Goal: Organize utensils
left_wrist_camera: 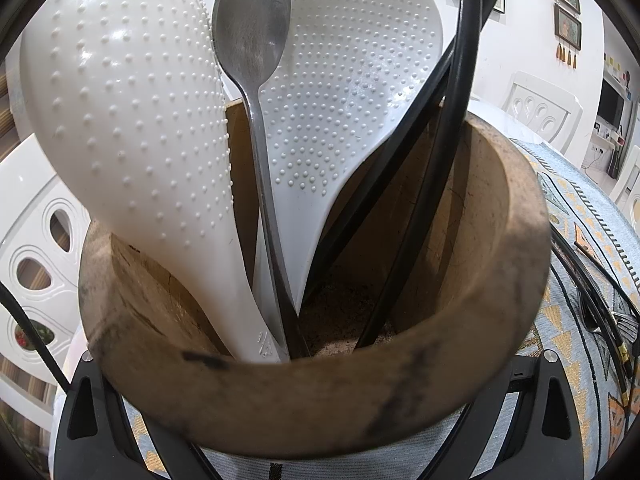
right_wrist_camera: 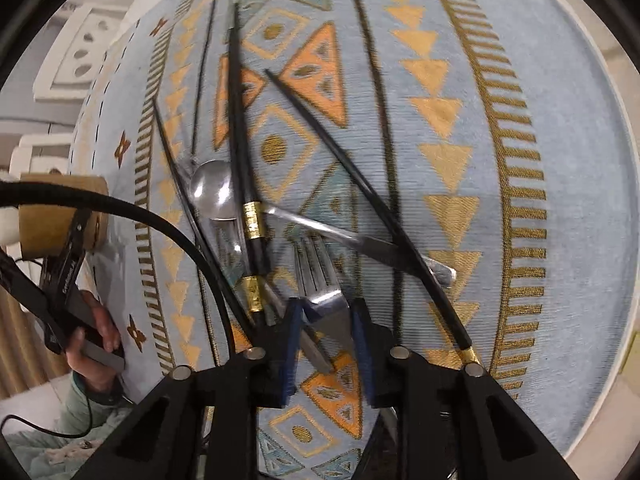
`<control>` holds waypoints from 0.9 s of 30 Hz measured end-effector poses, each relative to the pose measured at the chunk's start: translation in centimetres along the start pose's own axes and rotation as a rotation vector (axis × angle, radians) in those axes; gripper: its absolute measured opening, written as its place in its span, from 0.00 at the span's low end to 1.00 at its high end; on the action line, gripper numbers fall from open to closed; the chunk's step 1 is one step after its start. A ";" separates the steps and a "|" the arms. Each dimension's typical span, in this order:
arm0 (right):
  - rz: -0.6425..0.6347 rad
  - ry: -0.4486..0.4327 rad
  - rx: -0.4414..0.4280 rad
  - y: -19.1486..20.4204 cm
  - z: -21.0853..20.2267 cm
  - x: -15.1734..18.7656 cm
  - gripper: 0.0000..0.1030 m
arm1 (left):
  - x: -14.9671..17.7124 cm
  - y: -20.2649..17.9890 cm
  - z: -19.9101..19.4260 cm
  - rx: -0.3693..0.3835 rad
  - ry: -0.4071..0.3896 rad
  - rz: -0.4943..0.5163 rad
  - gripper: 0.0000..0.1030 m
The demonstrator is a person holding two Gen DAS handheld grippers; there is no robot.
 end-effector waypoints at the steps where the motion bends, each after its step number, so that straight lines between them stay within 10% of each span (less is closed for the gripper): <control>1: -0.009 0.001 0.018 0.3 0.0 0.1 0.21 | 0.0 0.0 0.0 0.000 0.000 0.000 0.94; 27: -0.038 0.004 0.001 3.3 1.5 -0.5 0.09 | -0.1 0.1 0.0 0.000 0.000 0.000 0.94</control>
Point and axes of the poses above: each gripper's, at about its wrist camera, not at the fingertips, and z roughly the way its jaws point, y to its left, x to its underside, the point moved 7 cm from there along z, roughly the way its jaws point, and after that the axes turned 6 degrees about z, right-handed, at the moved point
